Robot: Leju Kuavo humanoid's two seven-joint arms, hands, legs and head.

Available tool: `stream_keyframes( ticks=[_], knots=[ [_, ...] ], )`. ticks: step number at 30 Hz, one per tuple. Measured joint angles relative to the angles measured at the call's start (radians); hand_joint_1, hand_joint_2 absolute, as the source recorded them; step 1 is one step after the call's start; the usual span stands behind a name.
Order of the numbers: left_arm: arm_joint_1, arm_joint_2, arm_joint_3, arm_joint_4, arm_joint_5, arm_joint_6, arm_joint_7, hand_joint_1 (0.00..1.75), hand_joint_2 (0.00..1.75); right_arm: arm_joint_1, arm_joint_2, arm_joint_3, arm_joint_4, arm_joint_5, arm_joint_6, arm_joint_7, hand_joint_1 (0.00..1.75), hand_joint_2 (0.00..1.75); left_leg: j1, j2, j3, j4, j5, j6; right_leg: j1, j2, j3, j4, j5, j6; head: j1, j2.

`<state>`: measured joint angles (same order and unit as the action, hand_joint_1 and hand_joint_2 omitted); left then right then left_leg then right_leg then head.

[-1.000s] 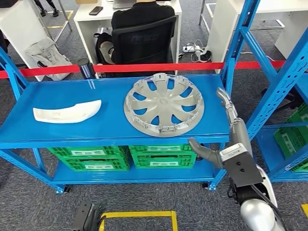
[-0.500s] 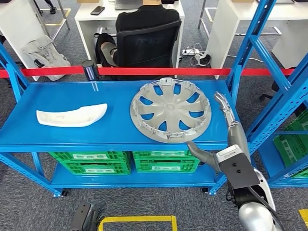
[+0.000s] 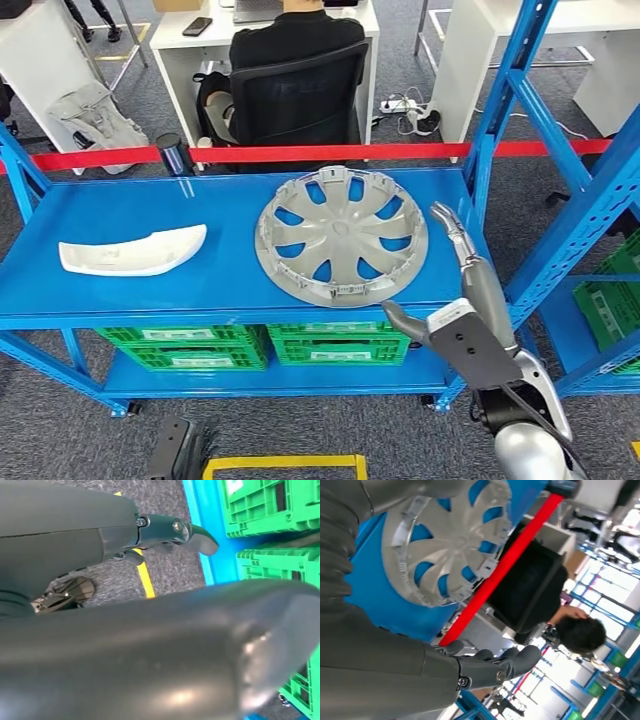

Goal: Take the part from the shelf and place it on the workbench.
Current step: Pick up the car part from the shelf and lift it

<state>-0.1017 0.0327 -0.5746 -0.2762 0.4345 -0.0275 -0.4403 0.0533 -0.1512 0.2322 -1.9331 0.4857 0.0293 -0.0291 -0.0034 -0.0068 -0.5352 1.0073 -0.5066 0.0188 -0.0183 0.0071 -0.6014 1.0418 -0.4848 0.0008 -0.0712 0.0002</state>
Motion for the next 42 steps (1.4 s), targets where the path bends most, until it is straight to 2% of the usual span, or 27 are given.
stream_keyframes(
  ticks=[2, 6, 8, 15, 25, 37, 42],
  knots=[
    [0.002, 0.0, 0.002, 0.0, -0.005, -0.003, 0.004, 0.0, 0.0, -0.01, -0.01, -0.006, 0.001, 0.018, 0.021, 0.028, 0.0, 1.75, 0.0, 0.0, 0.003, -0.004, 0.001, -0.003, 0.001, 0.0, 0.001, 0.0, -0.002, -0.003, 0.0, 0.0],
    [0.007, -0.003, 0.005, 0.0, -0.01, -0.012, 0.01, 0.0, 0.0, -0.034, -0.045, -0.03, 0.011, 0.029, 0.048, 0.059, 0.0, 1.75, 0.001, 0.0, 0.006, -0.011, 0.002, -0.029, 0.002, 0.0, 0.002, 0.0, -0.003, -0.006, 0.0, 0.0],
    [0.011, -0.004, 0.006, 0.001, -0.01, -0.012, 0.011, 0.0, 0.0, -0.04, -0.06, -0.04, 0.017, 0.03, 0.053, 0.064, 0.0, 1.75, 0.002, 0.0, 0.006, -0.011, 0.002, -0.035, 0.002, 0.0, 0.003, 0.0, -0.003, -0.006, 0.0, 0.0],
    [0.013, -0.01, 0.006, 0.001, -0.012, -0.021, 0.029, 0.0, 0.0, -0.071, -0.128, -0.062, 0.066, 0.038, 0.097, 0.117, 0.0, 1.75, 0.0, 0.0, 0.006, -0.009, 0.001, -0.036, 0.0, -0.001, 0.007, -0.002, -0.002, -0.003, 0.0, 0.0],
    [0.011, -0.017, 0.006, -0.001, -0.022, -0.036, 0.05, 0.0, 0.0, -0.169, -0.212, -0.072, 0.251, 0.034, 0.16, 0.17, 0.0, 1.75, 0.0, 0.0, 0.008, -0.008, 0.003, -0.032, -0.002, -0.001, 0.012, -0.01, 0.003, 0.005, 0.0, 0.0],
    [0.011, -0.017, 0.006, -0.001, -0.021, -0.04, 0.051, 0.0, 0.0, -0.26, -0.241, -0.043, 0.415, -0.012, 0.196, 0.174, 0.0, 1.75, 0.0, 0.0, 0.008, -0.008, 0.002, -0.031, -0.002, -0.001, 0.014, -0.012, 0.003, 0.006, 0.0, 0.0],
    [0.01, -0.017, 0.006, -0.001, -0.021, -0.042, 0.059, 0.0, 0.0, -0.334, -0.254, 0.017, 0.484, -0.039, 0.224, 0.111, 0.0, 1.75, 0.0, 0.0, 0.008, -0.008, 0.002, -0.03, -0.002, 0.0, 0.014, -0.012, 0.003, 0.006, 0.0, 0.0]
  ],
)
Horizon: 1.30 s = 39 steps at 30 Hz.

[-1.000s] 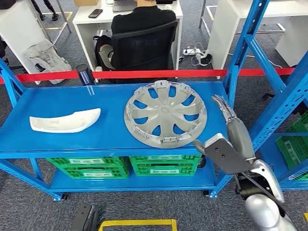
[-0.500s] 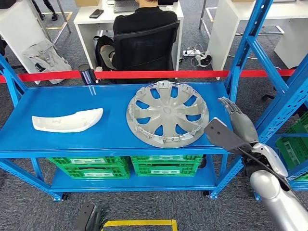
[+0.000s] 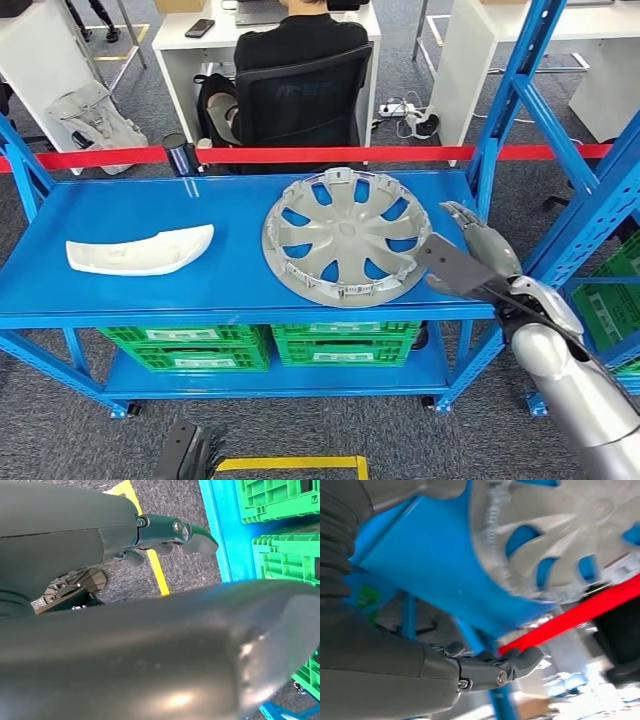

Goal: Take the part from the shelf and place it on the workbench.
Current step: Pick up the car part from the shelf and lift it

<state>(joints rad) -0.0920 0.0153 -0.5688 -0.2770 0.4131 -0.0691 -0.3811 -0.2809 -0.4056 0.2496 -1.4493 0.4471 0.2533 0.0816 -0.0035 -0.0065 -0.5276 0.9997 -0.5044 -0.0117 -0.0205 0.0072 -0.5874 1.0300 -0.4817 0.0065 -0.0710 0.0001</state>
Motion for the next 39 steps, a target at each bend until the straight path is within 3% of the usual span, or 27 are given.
stream_keyframes(
  ticks=[5, 15, 24, 39],
  knots=[
    [-0.004, 0.0, 0.0, 0.0, 0.0, -0.003, 0.0, 0.0, 0.0, -0.089, -0.003, 0.099, 0.061, -0.016, 0.02, -0.061, 0.0, 1.75, 0.0, -0.001, 0.001, 0.0, 0.001, 0.001, 0.0, -0.001, 0.001, 0.0, 0.001, 0.001, 0.0, 0.0],
    [-0.005, 0.0, 0.0, 0.0, 0.0, -0.006, 0.0, 0.0, 0.0, -0.132, -0.01, 0.172, 0.092, -0.037, 0.027, -0.091, 0.0, 1.75, 0.0, -0.001, 0.001, 0.0, 0.001, 0.001, 0.0, -0.001, 0.001, -0.001, 0.001, 0.001, 0.0, 0.0],
    [-0.018, -0.001, -0.001, 0.0, -0.007, -0.024, 0.01, 0.0, 0.0, -0.209, -0.01, 0.311, 0.129, -0.075, 0.12, -0.171, 0.0, 1.75, 0.0, -0.001, 0.002, 0.0, 0.001, 0.001, 0.0, -0.001, 0.002, -0.001, 0.001, 0.002, 0.0, 0.0],
    [-0.013, -0.001, -0.001, 0.002, 0.017, -0.026, 0.009, 0.0, 0.0, -0.266, -0.018, 0.449, 0.242, -0.167, 0.169, -0.14, 0.0, 1.75, 0.0, -0.002, 0.001, 0.0, 0.001, 0.001, 0.0, -0.001, 0.002, -0.002, 0.001, 0.002, 0.0, 0.0]
  ],
)
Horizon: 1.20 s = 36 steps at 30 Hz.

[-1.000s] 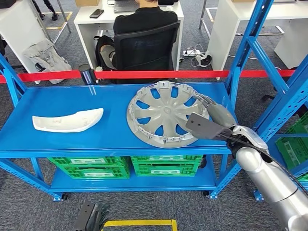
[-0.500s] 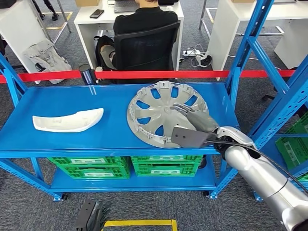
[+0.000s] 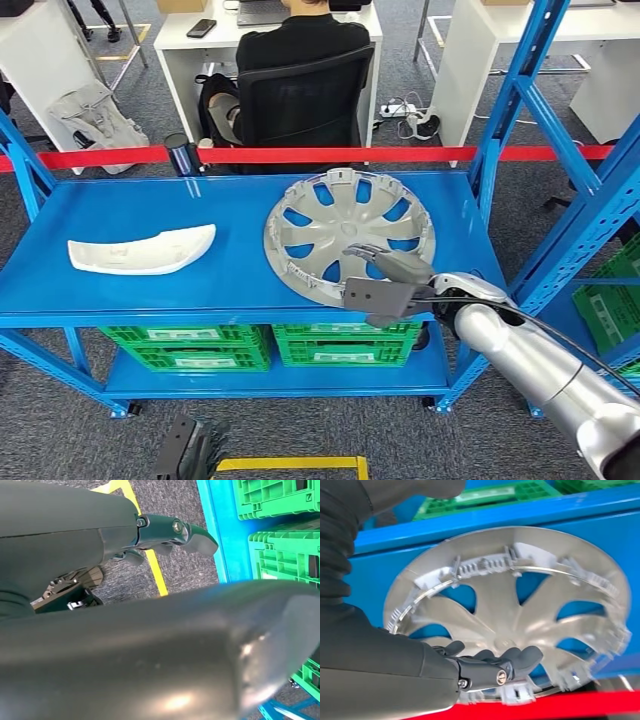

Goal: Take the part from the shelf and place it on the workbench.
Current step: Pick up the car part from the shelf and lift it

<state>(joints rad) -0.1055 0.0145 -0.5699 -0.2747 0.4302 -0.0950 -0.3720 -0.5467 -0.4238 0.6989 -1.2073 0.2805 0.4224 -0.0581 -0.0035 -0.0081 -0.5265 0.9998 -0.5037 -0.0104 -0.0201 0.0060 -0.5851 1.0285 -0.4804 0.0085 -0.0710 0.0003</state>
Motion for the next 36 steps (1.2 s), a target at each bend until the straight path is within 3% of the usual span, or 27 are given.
stream_keyframes(
  ticks=[15, 30, 34, 36],
  knots=[
    [0.002, 0.0, 0.0, 0.001, 0.019, 0.005, -0.003, 0.0, 0.0, 0.028, -0.02, 0.005, 0.102, -0.02, -0.116, 0.015, 0.0, 1.75, 0.0, 0.0, 0.0, 0.0, 0.0, 0.0, 0.0, 0.0, 0.0, -0.001, 0.0, 0.0, 0.0, 0.0],
    [0.002, 0.0, -0.01, 0.002, 0.035, 0.003, -0.006, 0.0, 0.0, 0.099, -0.071, -0.078, 0.082, 0.032, -0.116, 0.062, 0.0, 1.75, 0.0, 0.0, 0.0, 0.0, 0.0, 0.0, 0.0, 0.0, 0.0, -0.002, 0.0, 0.0, 0.0, 0.0],
    [0.003, 0.0, -0.01, 0.002, 0.038, 0.007, -0.006, 0.0, 0.0, 0.104, -0.071, -0.089, 0.082, 0.047, -0.128, 0.075, 0.0, 0.0, 0.0, 0.0, 0.0, 0.0, 0.0, 0.0, 0.0, 0.0, 0.0, -0.001, 0.0, 0.0, 0.0, 0.0],
    [0.004, 0.0, -0.011, 0.003, 0.039, 0.008, -0.006, 0.0, 0.0, 0.106, -0.071, -0.094, 0.082, 0.053, -0.131, 0.076, 0.0, 0.0, 0.0, 0.0, 0.0, 0.0, 0.0, 0.0, 0.0, 0.0, 0.0, -0.001, 0.0, 0.0, 0.0, 0.0]
  ],
)
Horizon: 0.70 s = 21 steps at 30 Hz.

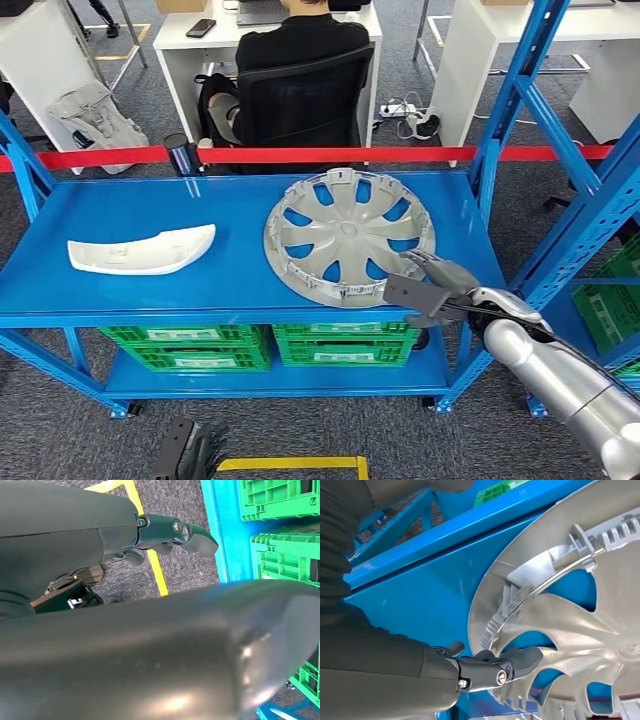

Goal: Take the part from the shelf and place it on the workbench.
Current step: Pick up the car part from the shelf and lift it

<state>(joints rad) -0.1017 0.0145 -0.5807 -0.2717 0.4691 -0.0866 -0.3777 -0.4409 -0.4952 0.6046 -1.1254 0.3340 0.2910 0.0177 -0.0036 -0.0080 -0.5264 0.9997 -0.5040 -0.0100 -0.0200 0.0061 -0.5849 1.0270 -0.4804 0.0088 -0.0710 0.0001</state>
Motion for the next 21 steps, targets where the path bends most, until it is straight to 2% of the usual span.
stream_keyframes(
  ticks=[4, 8, 14, 21],
  knots=[
    [0.001, 0.001, -0.003, 0.002, 0.0, 0.0, 0.0, 0.0, 0.0, 0.004, 0.0, -0.005, 0.0, 0.015, -0.002, 0.003, 0.0, 0.0, 0.0, 0.0, 0.0, 0.0, 0.0, 0.0, 0.0, 0.0, 0.0, 0.0, 0.0, 0.0, 0.0, 0.0],
    [0.001, 0.001, -0.006, 0.003, 0.0, 0.0, 0.0, 0.0, 0.0, 0.005, 0.001, -0.007, 0.001, 0.029, -0.001, 0.002, 0.0, 1.75, 0.0, 0.0, 0.0, 0.0, 0.0, 0.0, 0.0, 0.0, 0.0, 0.0, 0.0, 0.0, 0.0, 0.0],
    [-0.001, 0.001, -0.009, 0.002, -0.002, 0.0, 0.004, 0.0, 0.0, -0.018, 0.003, -0.008, 0.017, 0.053, 0.012, -0.002, 0.0, 1.75, 0.0, 0.0, 0.0, 0.0, 0.0, 0.0, 0.0, 0.0, 0.0, 0.0, 0.0, 0.0, 0.0, 0.0],
    [-0.004, 0.001, -0.018, 0.002, -0.009, -0.004, 0.012, 0.0, 0.0, -0.086, 0.002, 0.003, 0.064, 0.082, 0.071, -0.004, 0.0, 1.75, 0.0, 0.0, 0.0, 0.0, 0.0, 0.0, 0.0, 0.0, 0.0, 0.0, 0.0, 0.0, 0.0, 0.0]
  ],
)
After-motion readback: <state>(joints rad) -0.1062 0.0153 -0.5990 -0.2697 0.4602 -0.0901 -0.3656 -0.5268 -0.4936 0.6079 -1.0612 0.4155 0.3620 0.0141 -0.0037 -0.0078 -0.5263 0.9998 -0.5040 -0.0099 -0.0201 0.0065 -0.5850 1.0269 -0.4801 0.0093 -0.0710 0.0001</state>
